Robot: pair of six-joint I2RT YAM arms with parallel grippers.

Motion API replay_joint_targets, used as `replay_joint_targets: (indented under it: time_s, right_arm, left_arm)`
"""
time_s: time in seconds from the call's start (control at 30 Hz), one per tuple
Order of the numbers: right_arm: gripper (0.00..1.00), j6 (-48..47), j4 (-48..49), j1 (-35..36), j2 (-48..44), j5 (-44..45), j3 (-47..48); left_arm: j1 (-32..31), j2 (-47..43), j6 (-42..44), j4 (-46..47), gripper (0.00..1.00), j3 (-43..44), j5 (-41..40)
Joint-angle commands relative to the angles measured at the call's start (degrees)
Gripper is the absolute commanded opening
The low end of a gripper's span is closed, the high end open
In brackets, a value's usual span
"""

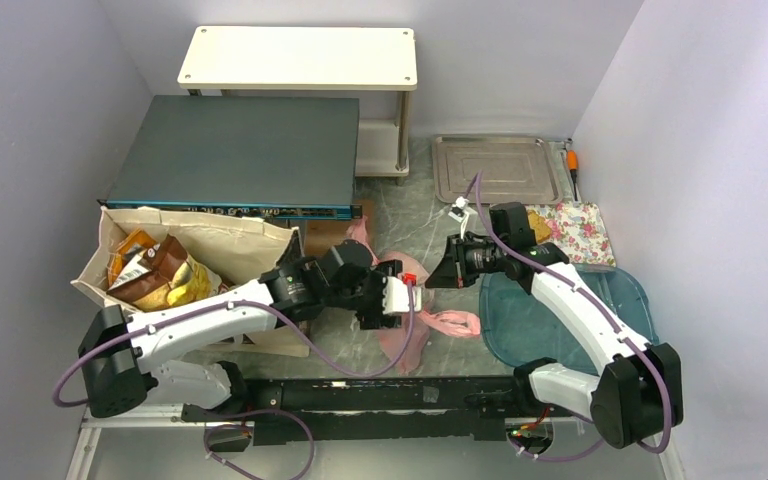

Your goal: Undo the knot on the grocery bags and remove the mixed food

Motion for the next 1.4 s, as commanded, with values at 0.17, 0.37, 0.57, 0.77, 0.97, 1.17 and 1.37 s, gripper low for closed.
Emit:
replay_joint_targets:
  time_s: [0.17, 0.37, 0.57, 0.77, 0.97, 1.17, 1.37]
  right_arm:
    - [0.00, 0.5, 2.4, 1.4, -1.8, 0.8, -1.1]
    - [0.75, 1.0, 4.9, 3.2, -2.8, 1.9, -3.3]
    - [0.89, -1.2, 6.9, 7.7, 0.4, 4.5, -3.6]
    - [0.80, -0.7, 12.0, 9.2, 4.6, 7.4, -3.0]
    - [0.03, -0.8, 12.4, 9.5, 5.7, 6.7, -1.7]
    - [0.00, 4.0, 13.9, 9.5, 0.8, 6.9, -2.6]
    - [0.00, 8.7, 14.4, 9.3, 0.4, 5.3, -2.7]
  left_arm:
    - [-6.6, 3.0, -7.5, 1.5, 0.57, -1.4, -8.0]
    - [-6.6, 3.0, -7.1, 4.1, 0.25, -2.4, -14.0]
    - [-6.6, 1.8, -5.6, 6.8, 0.25, -3.1, -12.7]
    - [-6.6, -0.5, -3.9, 8.4, 0.24, -4.7, -9.3]
    - [-5.4, -1.7, -5.4, 5.0, 0.46, -3.8, -11.2]
    - [-5.3, 0.2, -9.7, 2.4, 0.74, -2.1, -16.7]
    - [-5.9, 5.2, -11.8, 5.0, 0.73, -0.5, -17.8]
